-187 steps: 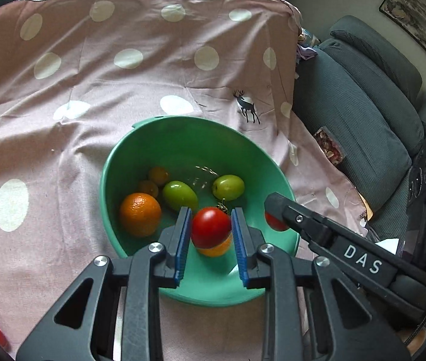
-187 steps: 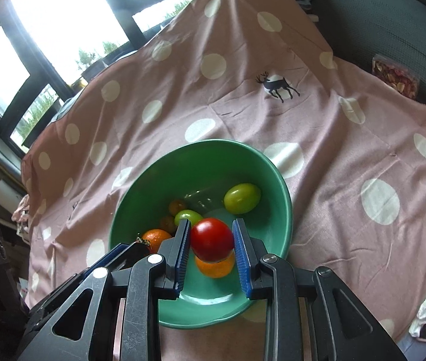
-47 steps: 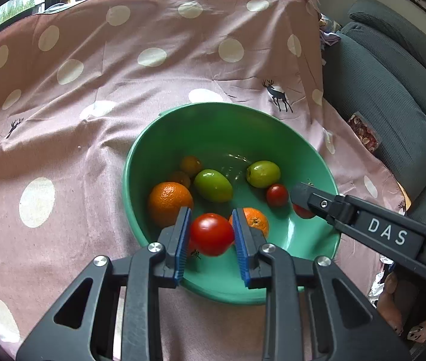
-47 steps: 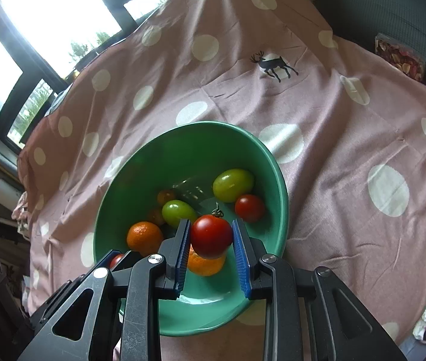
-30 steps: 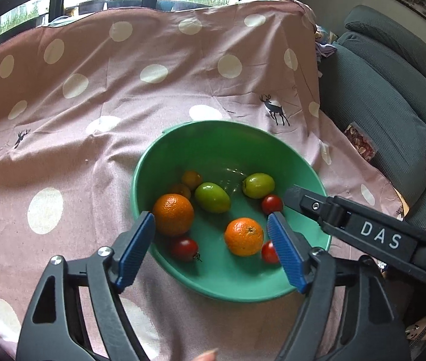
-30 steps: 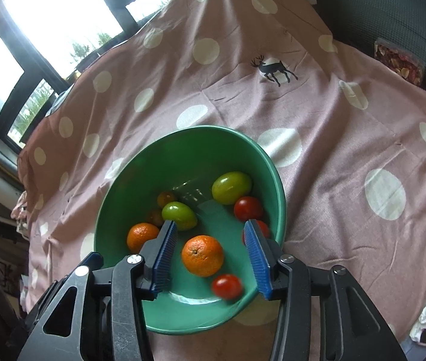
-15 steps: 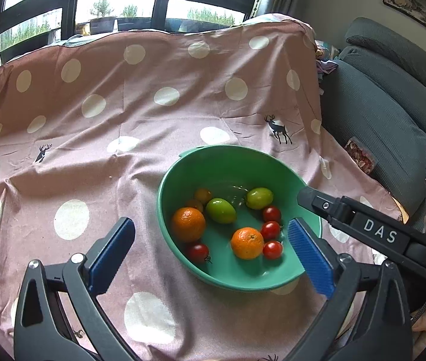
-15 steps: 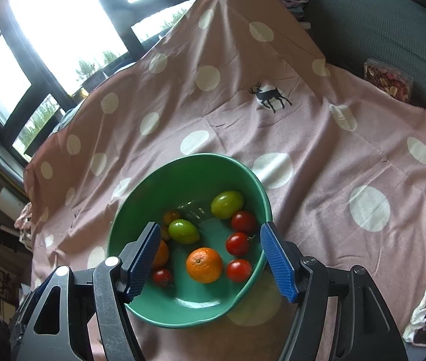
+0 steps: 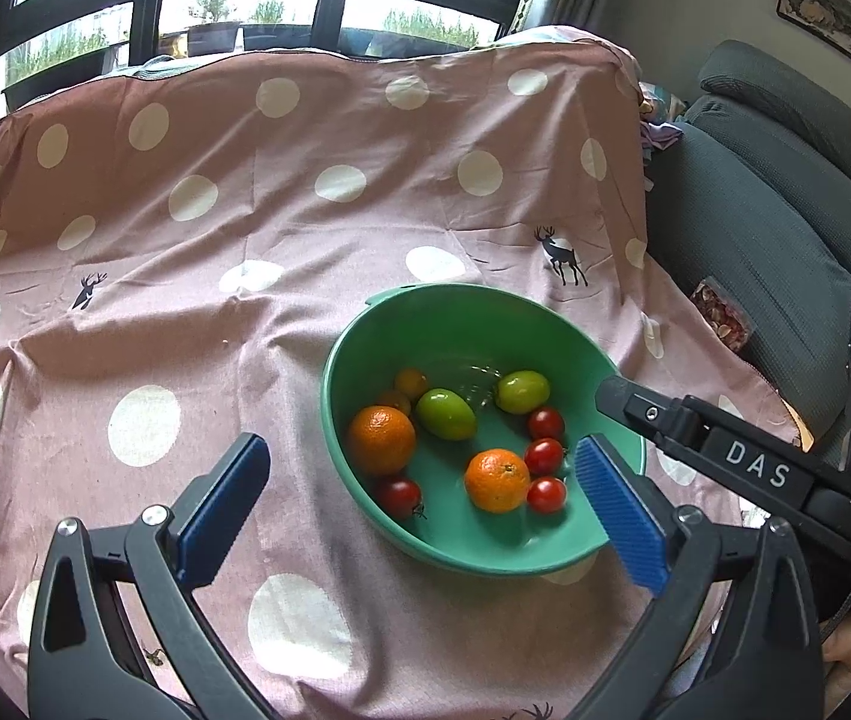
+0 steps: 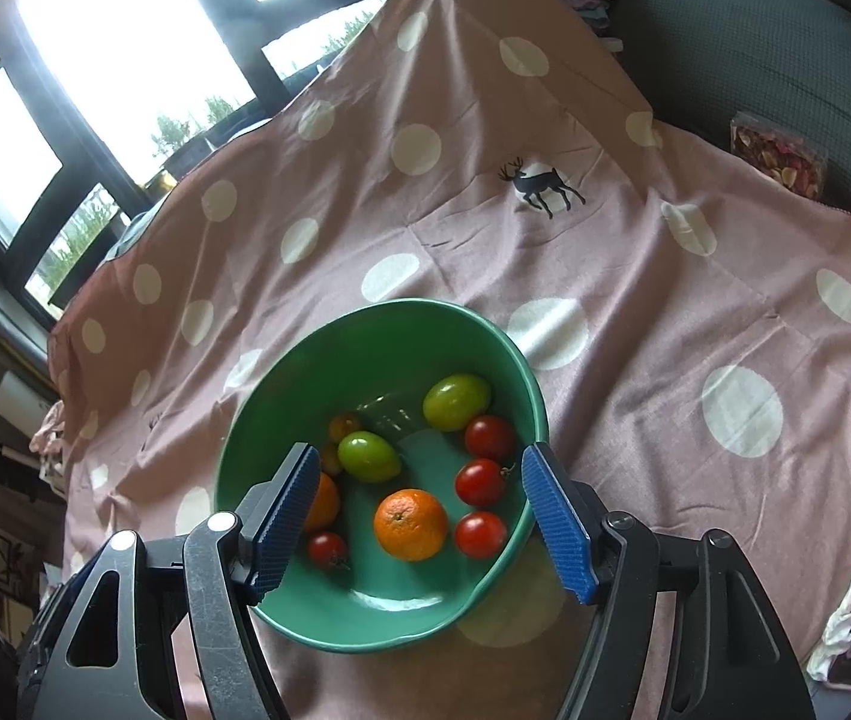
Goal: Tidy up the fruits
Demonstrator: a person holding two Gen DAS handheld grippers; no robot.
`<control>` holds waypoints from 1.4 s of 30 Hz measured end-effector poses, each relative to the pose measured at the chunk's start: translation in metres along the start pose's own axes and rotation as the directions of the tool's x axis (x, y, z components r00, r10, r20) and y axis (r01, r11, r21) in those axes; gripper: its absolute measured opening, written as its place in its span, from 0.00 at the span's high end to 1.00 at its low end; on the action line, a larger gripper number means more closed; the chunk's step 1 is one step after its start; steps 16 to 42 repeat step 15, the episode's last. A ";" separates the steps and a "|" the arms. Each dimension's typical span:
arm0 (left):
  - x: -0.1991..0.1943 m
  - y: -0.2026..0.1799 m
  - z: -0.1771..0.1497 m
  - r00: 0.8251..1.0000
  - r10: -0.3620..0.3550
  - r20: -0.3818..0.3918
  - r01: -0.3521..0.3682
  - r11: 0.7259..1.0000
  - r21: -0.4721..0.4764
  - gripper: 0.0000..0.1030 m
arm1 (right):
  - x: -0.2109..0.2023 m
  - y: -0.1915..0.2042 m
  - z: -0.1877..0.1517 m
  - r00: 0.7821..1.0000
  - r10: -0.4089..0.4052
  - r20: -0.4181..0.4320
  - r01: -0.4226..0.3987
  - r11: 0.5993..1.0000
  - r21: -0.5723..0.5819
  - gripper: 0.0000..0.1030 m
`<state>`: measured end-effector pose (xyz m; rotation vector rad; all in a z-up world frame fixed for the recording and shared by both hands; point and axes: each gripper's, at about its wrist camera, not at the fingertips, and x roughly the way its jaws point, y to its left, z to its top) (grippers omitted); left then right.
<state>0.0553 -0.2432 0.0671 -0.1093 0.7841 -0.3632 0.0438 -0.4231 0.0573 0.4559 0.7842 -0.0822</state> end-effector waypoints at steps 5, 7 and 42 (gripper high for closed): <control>0.000 -0.001 0.000 1.000 0.013 0.003 -0.013 1.000 0.008 0.01 | 0.000 0.001 -0.001 1.000 -0.002 -0.001 0.002 1.000 -0.002 0.31; 0.001 0.000 -0.001 1.000 0.010 -0.001 -0.010 1.000 0.007 0.01 | 0.001 0.001 -0.001 1.000 -0.005 -0.003 0.005 1.000 -0.001 0.31; 0.002 0.005 -0.001 1.000 0.009 -0.010 -0.009 1.000 -0.007 0.01 | 0.003 -0.001 -0.002 1.000 -0.011 -0.007 0.011 1.000 0.000 0.31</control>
